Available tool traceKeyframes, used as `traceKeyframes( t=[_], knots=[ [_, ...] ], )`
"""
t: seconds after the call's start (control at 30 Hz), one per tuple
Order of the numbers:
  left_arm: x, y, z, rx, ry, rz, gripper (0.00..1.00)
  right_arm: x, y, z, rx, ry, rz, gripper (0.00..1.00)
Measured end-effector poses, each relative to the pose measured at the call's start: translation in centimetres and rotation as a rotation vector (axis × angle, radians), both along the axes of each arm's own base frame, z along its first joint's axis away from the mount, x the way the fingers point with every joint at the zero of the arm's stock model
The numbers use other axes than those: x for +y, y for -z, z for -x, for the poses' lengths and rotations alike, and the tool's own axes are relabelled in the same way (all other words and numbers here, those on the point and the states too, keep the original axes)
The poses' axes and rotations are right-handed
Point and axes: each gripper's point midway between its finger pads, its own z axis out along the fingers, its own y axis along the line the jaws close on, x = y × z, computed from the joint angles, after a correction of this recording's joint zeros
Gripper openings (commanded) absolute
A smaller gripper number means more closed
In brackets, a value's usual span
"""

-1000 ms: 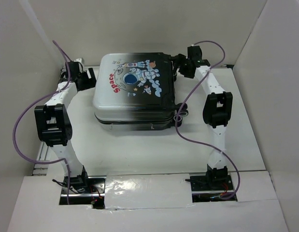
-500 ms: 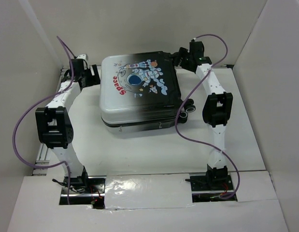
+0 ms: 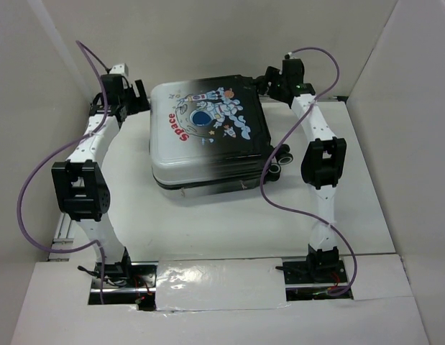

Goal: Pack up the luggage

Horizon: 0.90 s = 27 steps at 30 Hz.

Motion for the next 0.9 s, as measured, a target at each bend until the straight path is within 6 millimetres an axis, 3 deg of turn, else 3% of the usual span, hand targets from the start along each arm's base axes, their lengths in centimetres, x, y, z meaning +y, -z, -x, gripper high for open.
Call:
traceKeyframes(
  t=[0.07,0.17,0.27,0.33,0.37,0.57,0.9],
  knots=[
    [-0.5,-2.2,-0.8,-0.058,-0.007,-0.001,0.92,0.4,-0.9,-0.1,-0.018,-0.013,-0.01,0.84],
    [-5.2,-4.6,-1.3,-0.117,0.109,0.062,0.92,2.7,-3.3,-0.7,-0.097,-0.049,-0.042,0.84],
    [-10.1,-5.2,-0.9,-0.134,0.224,0.107,0.92,7.0,-5.7,-0.4,-0.166,-0.137,-0.087,0.84],
    [-11.7,-5.3,-0.6,-0.137,0.268,0.123,0.92,10.1,-6.2,0.5,-0.185,-0.197,-0.087,0.86],
    [-11.9,-5.2,-0.6,-0.134,0.274,0.125,0.93,10.4,-6.2,0.4,-0.195,-0.191,-0.072,0.86],
    [-9.5,-5.3,-0.9,-0.128,0.23,0.129,0.94,10.2,-6.5,0.6,-0.173,-0.198,-0.142,0.88],
    [-1.0,-5.7,0.7,-0.104,0.055,0.169,0.96,6.9,-7.4,0.6,-0.156,-0.144,-0.184,0.91]
  ],
)
